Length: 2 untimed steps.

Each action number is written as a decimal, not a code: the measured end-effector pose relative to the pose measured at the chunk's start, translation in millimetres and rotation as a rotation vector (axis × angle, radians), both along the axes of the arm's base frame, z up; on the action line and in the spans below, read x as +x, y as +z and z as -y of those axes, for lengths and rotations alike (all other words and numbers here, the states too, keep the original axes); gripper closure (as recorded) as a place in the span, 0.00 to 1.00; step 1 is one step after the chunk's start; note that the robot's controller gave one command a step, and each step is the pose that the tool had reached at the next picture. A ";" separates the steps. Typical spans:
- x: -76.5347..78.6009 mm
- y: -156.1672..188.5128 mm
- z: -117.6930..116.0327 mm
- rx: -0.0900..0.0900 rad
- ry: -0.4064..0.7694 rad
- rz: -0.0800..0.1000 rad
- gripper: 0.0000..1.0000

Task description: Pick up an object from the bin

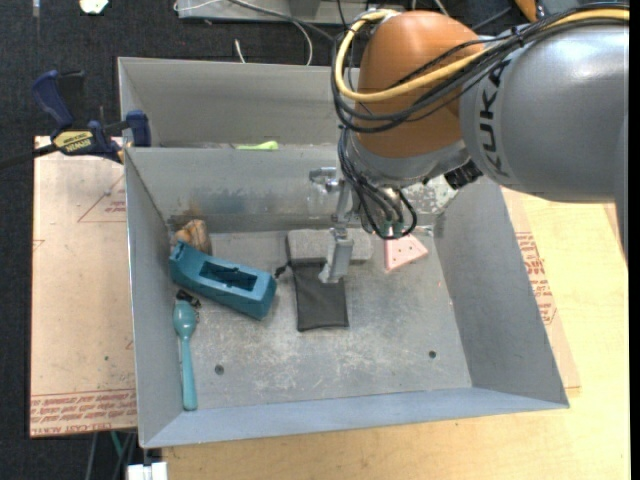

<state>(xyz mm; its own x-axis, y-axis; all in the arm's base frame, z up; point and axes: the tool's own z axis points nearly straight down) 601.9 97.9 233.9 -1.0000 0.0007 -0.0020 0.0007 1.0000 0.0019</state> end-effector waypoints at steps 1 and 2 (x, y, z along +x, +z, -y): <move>-16.5 -32.1 6.6 0.001 0.021 0.002 0.00; -6.7 -41.6 13.1 0.002 0.038 0.008 0.00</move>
Offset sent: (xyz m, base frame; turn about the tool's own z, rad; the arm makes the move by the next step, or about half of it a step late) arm -0.0048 -0.0150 -0.0425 -0.0428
